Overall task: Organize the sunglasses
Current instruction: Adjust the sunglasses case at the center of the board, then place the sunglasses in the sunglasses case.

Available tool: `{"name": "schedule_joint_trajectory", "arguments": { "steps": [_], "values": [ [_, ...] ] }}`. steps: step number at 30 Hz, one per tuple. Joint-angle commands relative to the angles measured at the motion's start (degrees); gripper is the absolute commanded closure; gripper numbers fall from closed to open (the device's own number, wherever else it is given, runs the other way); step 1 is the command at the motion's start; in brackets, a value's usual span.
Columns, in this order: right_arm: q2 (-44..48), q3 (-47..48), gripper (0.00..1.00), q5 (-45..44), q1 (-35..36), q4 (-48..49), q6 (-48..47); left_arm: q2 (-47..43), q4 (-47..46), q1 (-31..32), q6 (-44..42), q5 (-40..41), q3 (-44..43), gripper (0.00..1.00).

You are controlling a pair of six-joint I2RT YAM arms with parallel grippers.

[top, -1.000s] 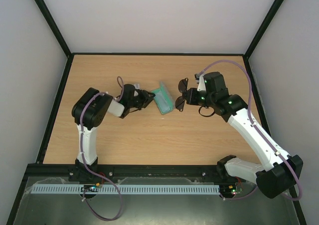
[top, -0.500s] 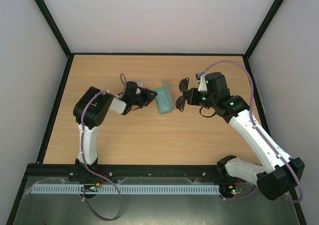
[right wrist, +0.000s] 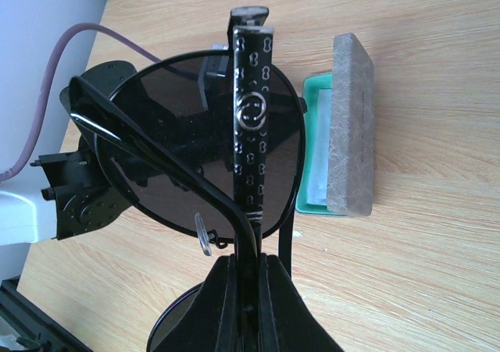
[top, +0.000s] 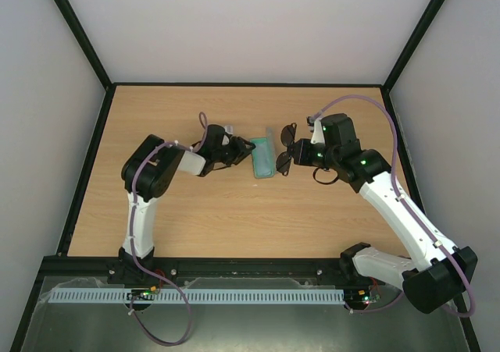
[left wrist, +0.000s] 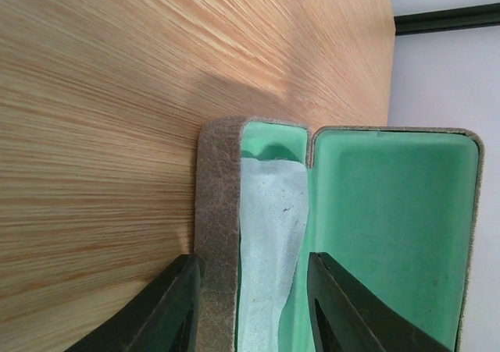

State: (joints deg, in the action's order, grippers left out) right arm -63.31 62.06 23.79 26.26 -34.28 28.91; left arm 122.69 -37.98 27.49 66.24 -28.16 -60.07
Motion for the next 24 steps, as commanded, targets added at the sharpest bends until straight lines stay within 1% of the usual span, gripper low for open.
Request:
{"name": "schedule_joint_trajectory", "arguments": {
  "steps": [1, 5, 8, 10, 14, 16, 19, 24],
  "values": [
    [1.3, -0.2, 0.99, -0.6, -0.2, -0.9, -0.3, 0.9, 1.5, 0.4, -1.5, -0.9, -1.1, 0.58],
    [0.6, 0.5, 0.99, -0.3, -0.2, -1.4, -0.6, -2.0, 0.6, 0.1, -1.5, -0.9, 1.7, 0.53],
    [0.3, 1.0, 0.99, -0.1, -0.2, -1.7, -0.8, -4.8, -0.9, -1.1, -0.9, -1.3, 4.6, 0.46],
    [-0.1, 1.4, 0.99, 0.0, -0.2, -1.8, -0.8, -6.4, -0.8, -1.8, -1.1, -1.8, 5.9, 0.39],
    [-0.9, 1.9, 0.99, 0.4, -0.2, -1.5, -0.7, -11.1, -0.1, -3.0, -1.4, -3.1, 8.5, 0.33],
    [-1.3, 2.4, 0.99, 0.6, -0.2, -1.5, -0.6, -14.5, 1.3, -3.1, -2.7, -3.7, 9.9, 0.30],
    [-2.4, 3.1, 0.99, 0.7, -0.2, -1.5, -0.4, -20.5, 6.2, -3.1, -5.6, -3.9, 11.3, 0.29],
    [-5.5, 6.5, 0.99, 1.2, -0.2, -1.6, 0.1, -33.3, 14.3, -3.2, -9.7, -2.9, 15.2, 0.25]
  ]
}}
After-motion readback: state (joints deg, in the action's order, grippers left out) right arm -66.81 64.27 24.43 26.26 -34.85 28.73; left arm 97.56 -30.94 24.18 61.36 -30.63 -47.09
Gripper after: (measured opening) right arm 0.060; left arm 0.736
